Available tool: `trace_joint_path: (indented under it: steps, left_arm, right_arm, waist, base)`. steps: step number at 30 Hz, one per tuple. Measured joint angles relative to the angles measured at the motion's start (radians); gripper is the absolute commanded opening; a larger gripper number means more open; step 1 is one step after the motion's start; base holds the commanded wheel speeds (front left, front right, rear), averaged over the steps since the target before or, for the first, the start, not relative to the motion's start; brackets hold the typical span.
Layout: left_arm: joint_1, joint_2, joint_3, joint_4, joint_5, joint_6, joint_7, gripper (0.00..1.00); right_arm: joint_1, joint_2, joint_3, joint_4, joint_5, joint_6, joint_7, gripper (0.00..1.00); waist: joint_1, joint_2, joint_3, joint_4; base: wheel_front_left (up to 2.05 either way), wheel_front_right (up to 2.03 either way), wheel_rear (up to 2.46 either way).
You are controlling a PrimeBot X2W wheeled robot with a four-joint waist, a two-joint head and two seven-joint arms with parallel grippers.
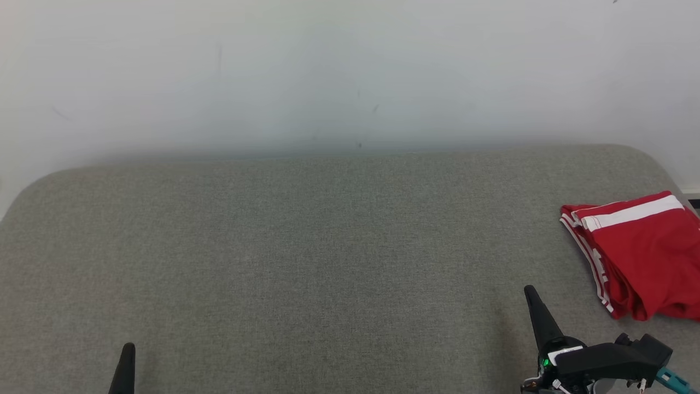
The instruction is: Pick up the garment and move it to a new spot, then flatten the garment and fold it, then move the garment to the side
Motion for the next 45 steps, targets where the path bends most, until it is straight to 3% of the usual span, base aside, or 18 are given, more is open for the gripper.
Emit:
trace_joint_path:
  steps: [37,45]
  left_arm:
    - [-0.042,-0.011,0.045,-0.023,-0.235,-0.006,0.081,0.0]
    - [-0.043,-0.011,0.046,-0.023,-0.241,-0.006,0.085,0.0]
  right_arm:
    - [-0.053,-0.001,0.025,0.027,0.275,0.0,-0.017,0.0]
    - [-0.055,-0.001,0.026,0.027,0.283,0.0,-0.018,0.0]
  waist:
    - [-0.0002,0.0,0.03,0.027]
    - [-0.0002,0.0,0.031,0.028]
  base:
    - [0.0,0.0,0.0]
    - [0.0,0.0,0.0]
